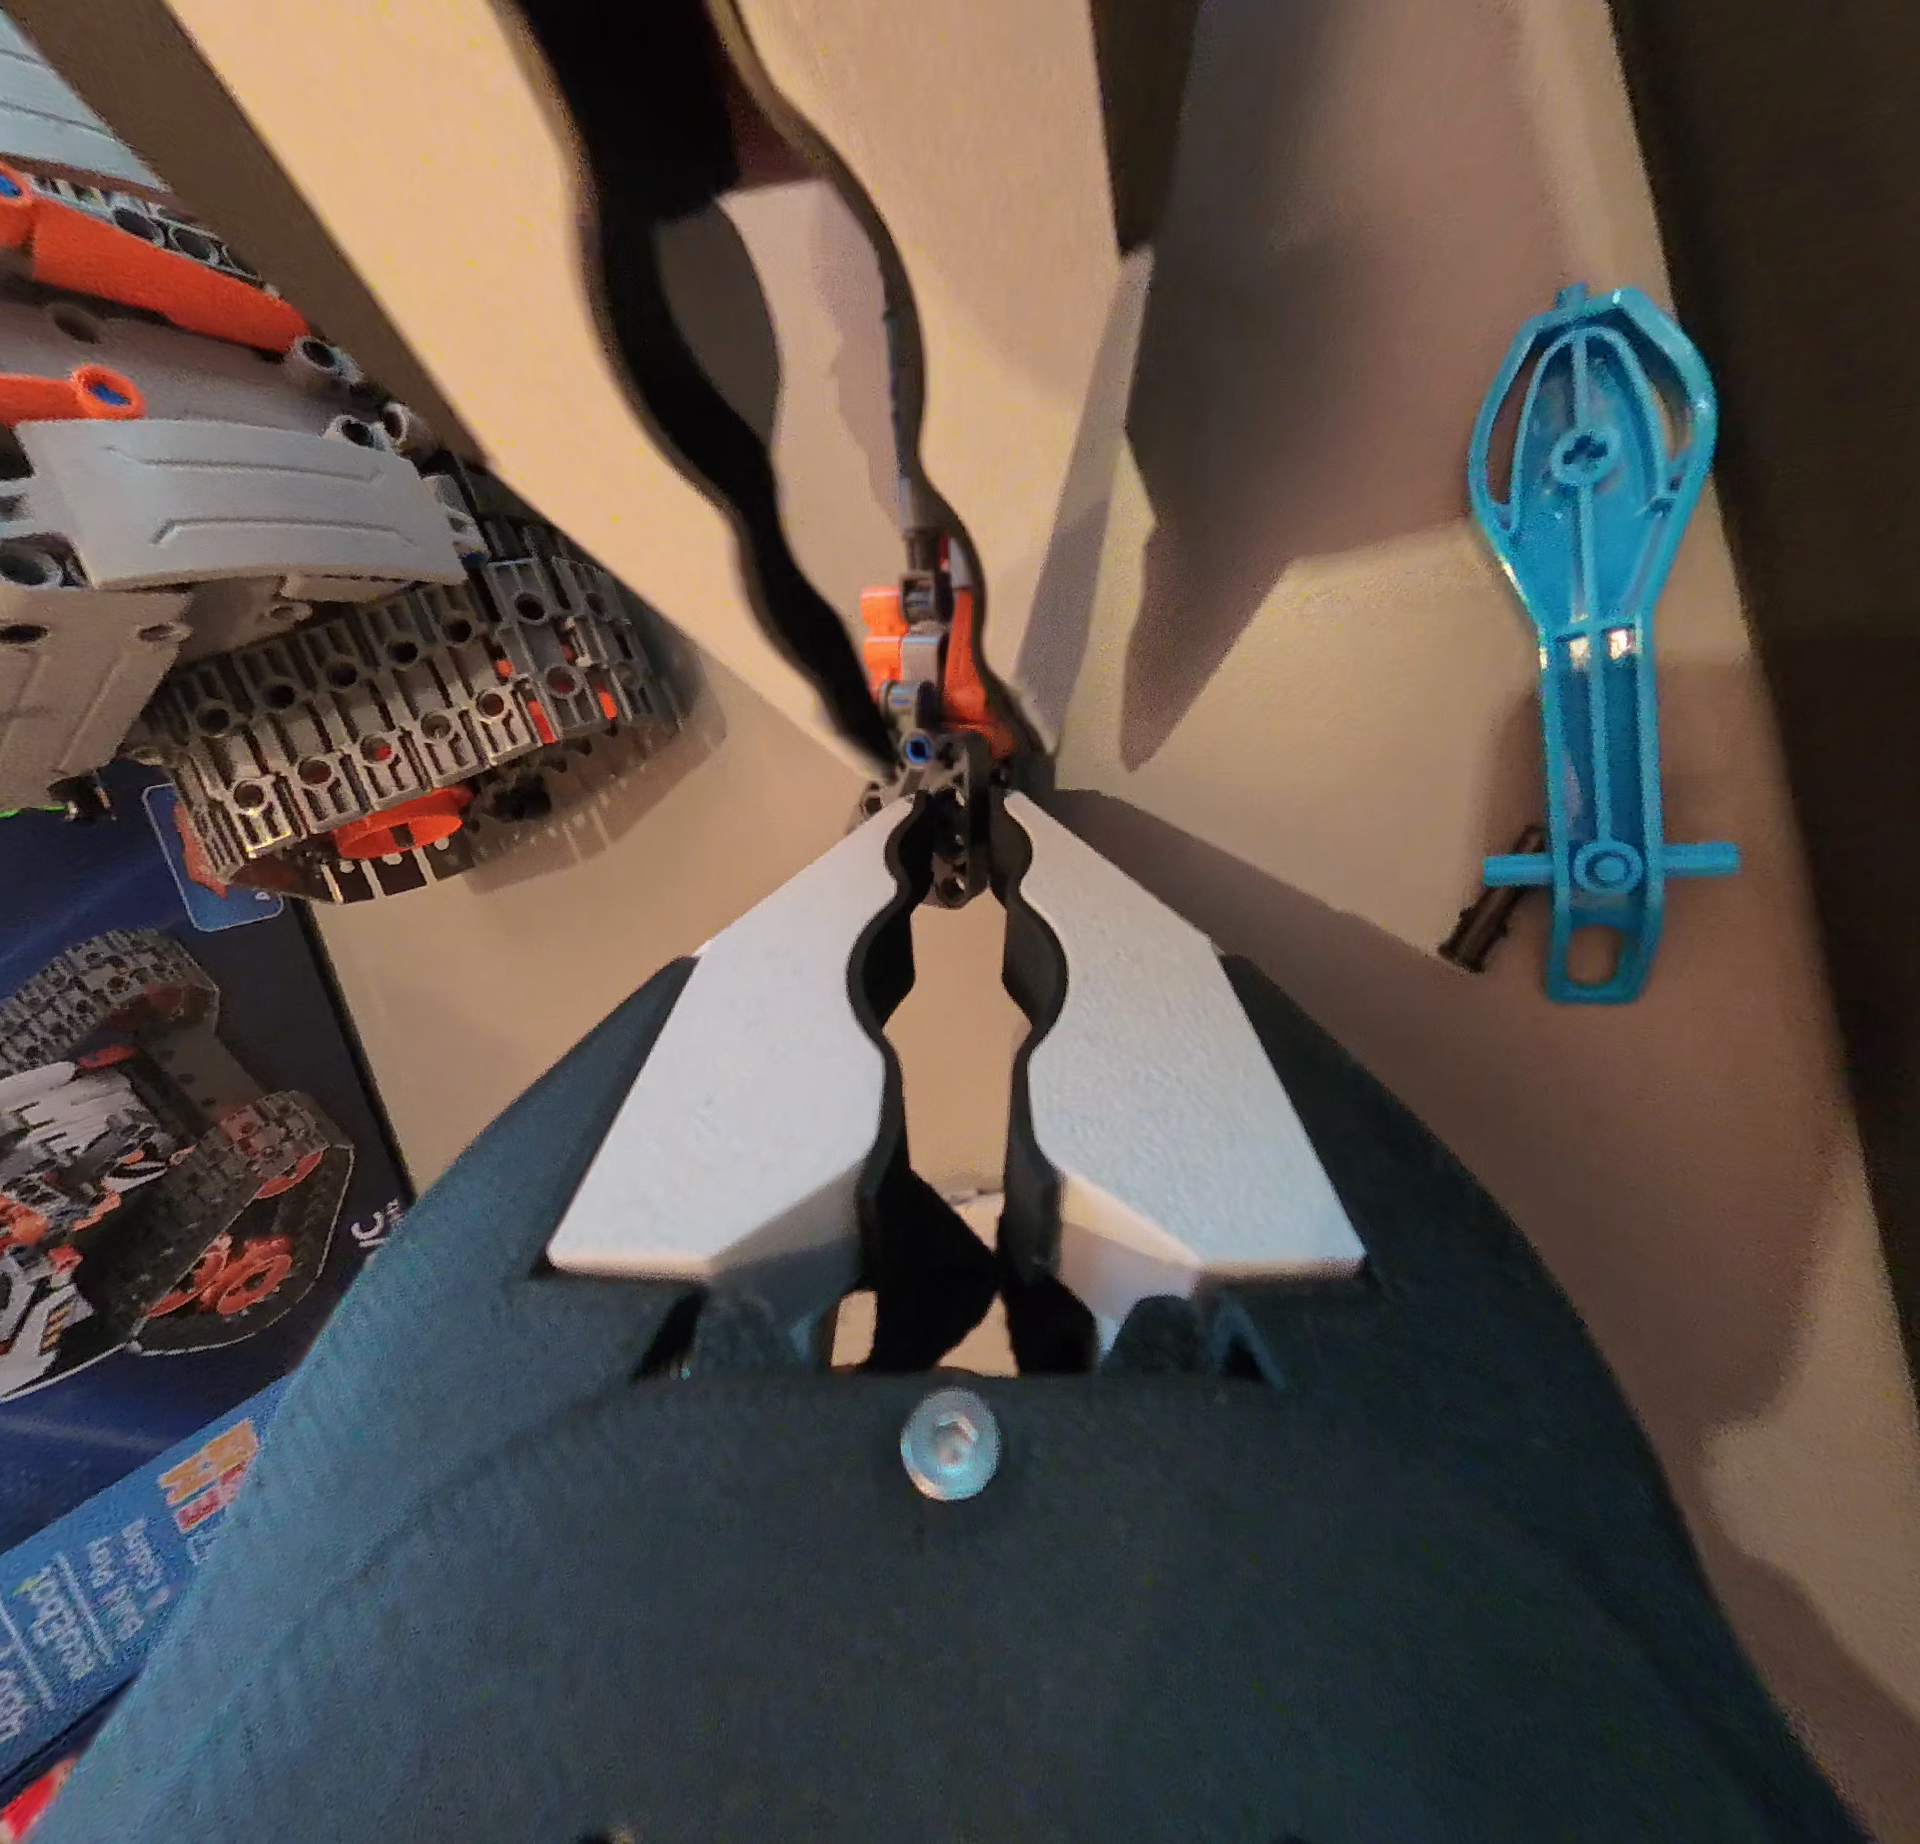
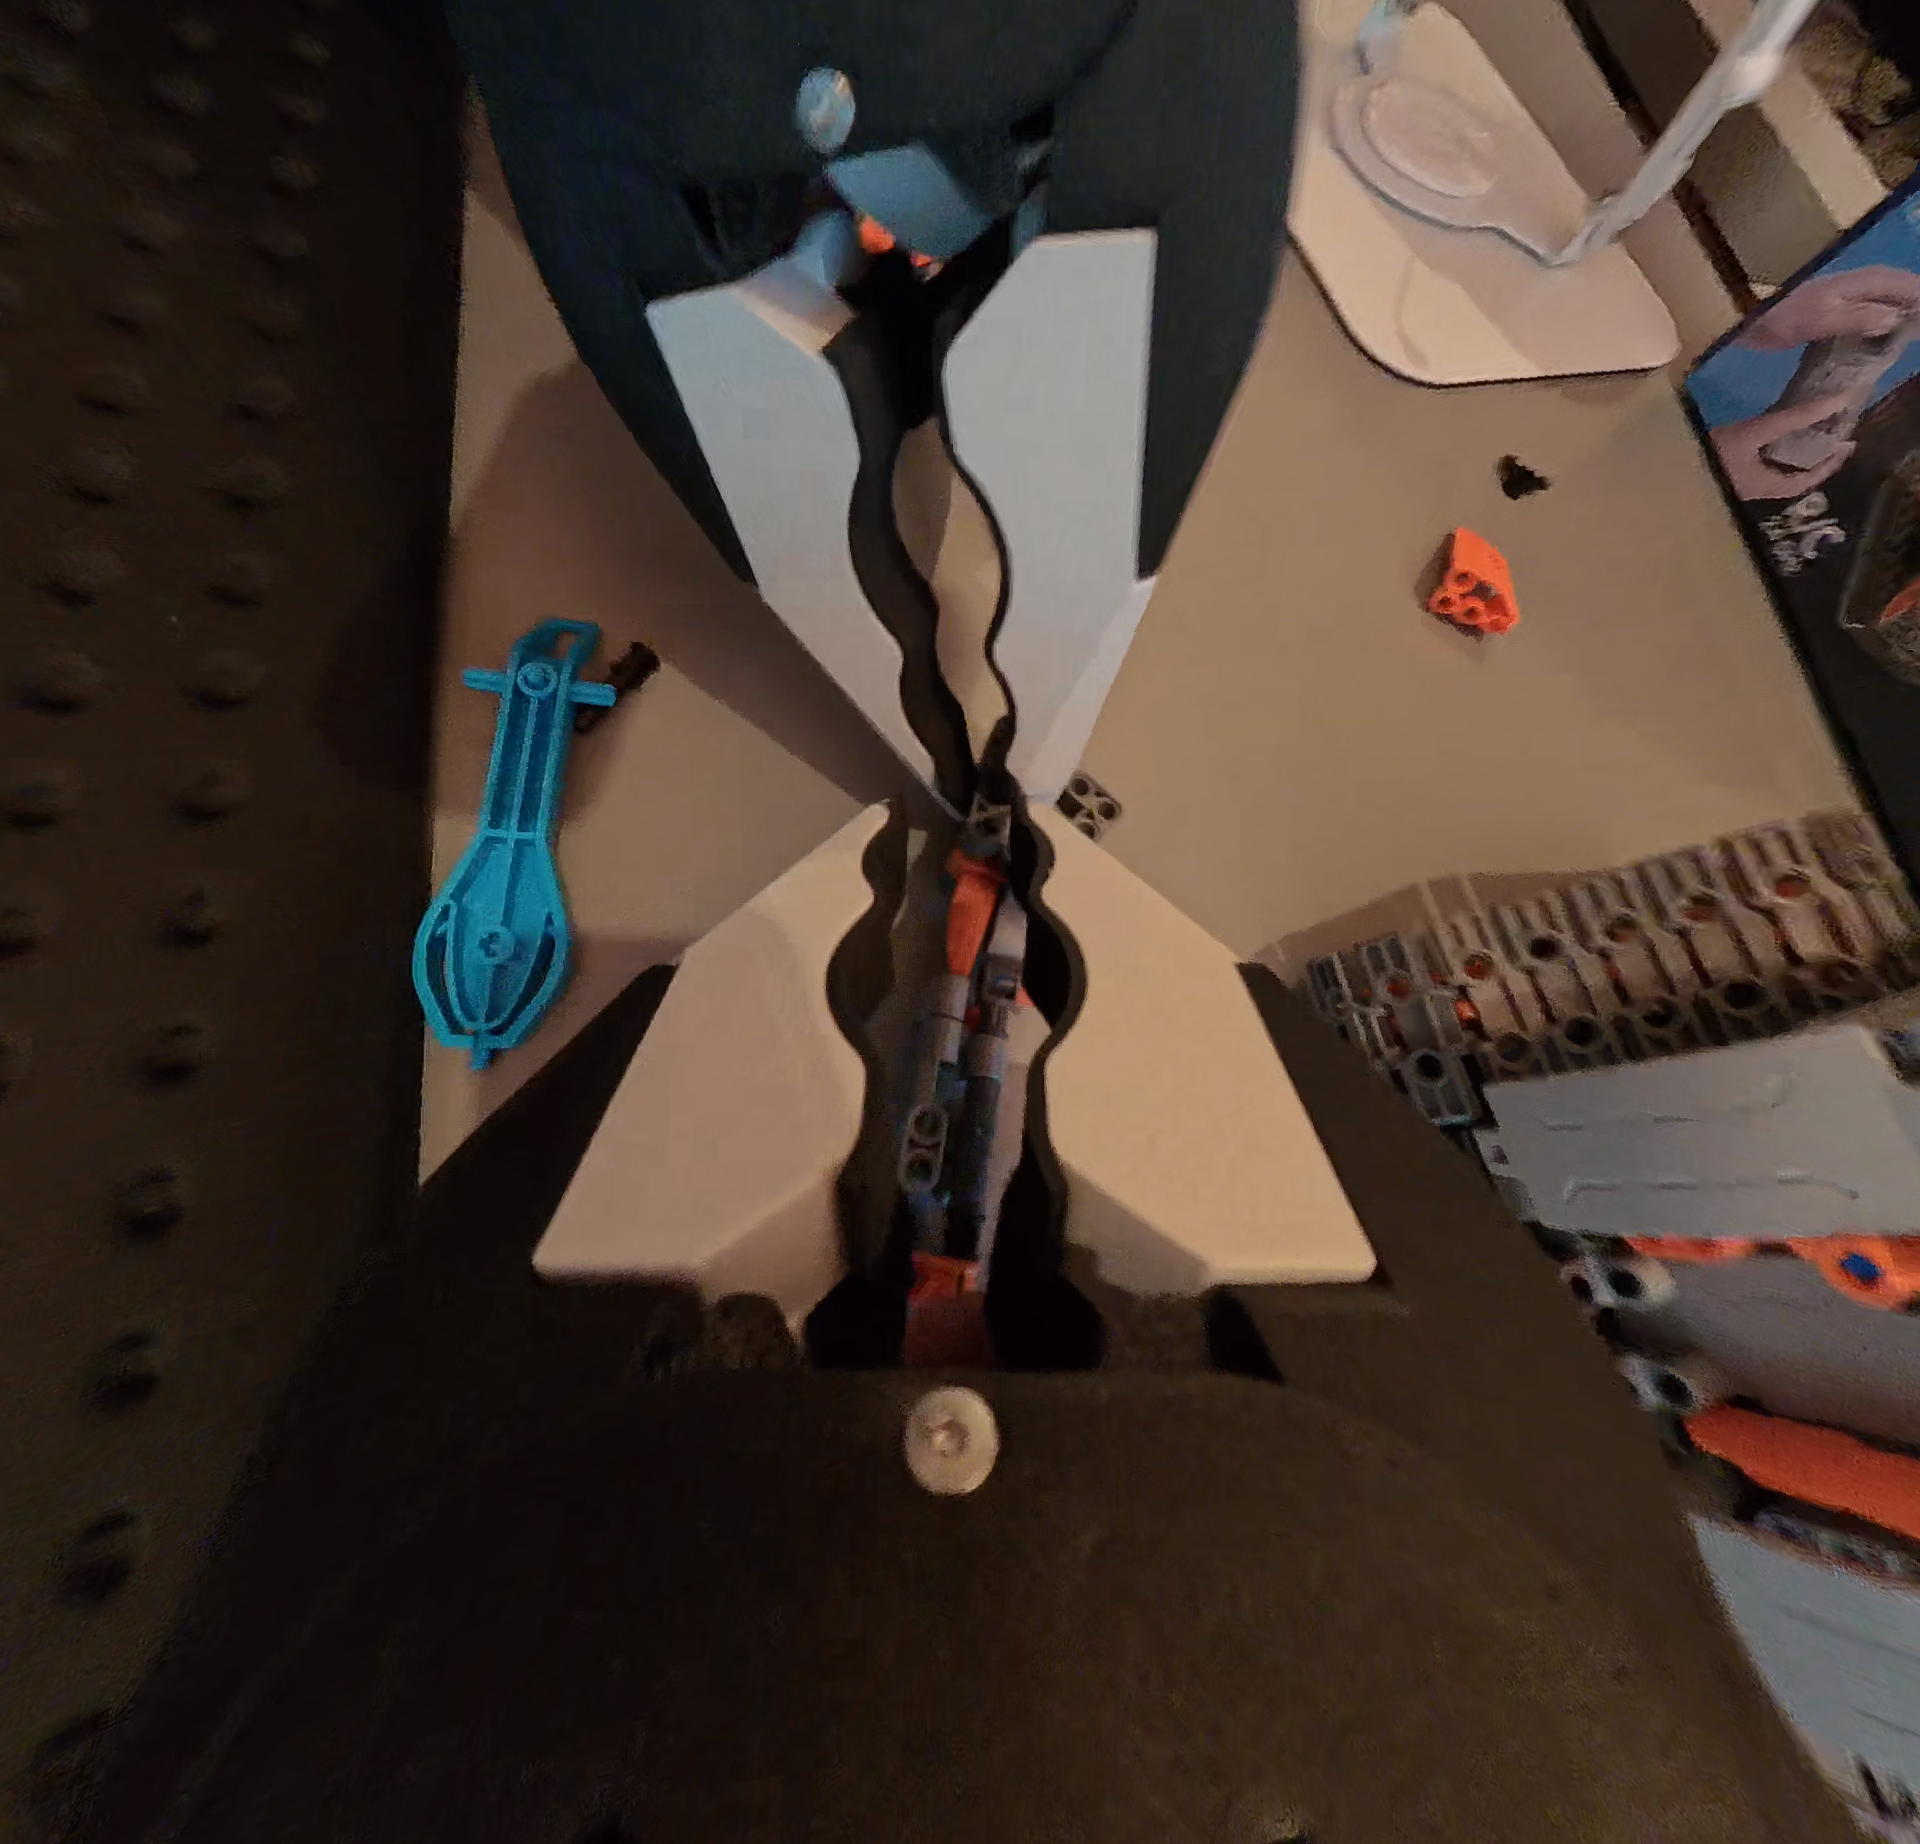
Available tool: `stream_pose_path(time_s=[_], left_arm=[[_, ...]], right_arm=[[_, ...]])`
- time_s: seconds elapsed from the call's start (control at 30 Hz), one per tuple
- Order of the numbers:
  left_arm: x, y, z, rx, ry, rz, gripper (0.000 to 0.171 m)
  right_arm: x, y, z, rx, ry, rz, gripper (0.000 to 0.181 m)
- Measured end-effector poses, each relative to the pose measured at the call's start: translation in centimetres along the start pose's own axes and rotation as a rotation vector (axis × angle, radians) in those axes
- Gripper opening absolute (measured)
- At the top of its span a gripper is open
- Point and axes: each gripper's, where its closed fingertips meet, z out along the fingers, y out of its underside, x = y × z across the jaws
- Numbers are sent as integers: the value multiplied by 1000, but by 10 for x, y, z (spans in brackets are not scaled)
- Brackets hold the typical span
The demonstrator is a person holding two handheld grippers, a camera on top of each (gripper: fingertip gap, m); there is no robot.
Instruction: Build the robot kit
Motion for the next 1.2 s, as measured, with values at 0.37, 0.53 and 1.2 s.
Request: stream_pose_path(time_s=[0.37,0.53,1.2], left_arm=[[-12,7,-23,57,-107,-114,33],[3,8,-46,146,-107,-282,54],[75,44,-42,168,-88,-820,64]], right_arm=[[3,-5,-29,42,23,81,46],[-15,7,-32,-62,33,115,77],[-89,-28,28,-101,-33,128,77]])
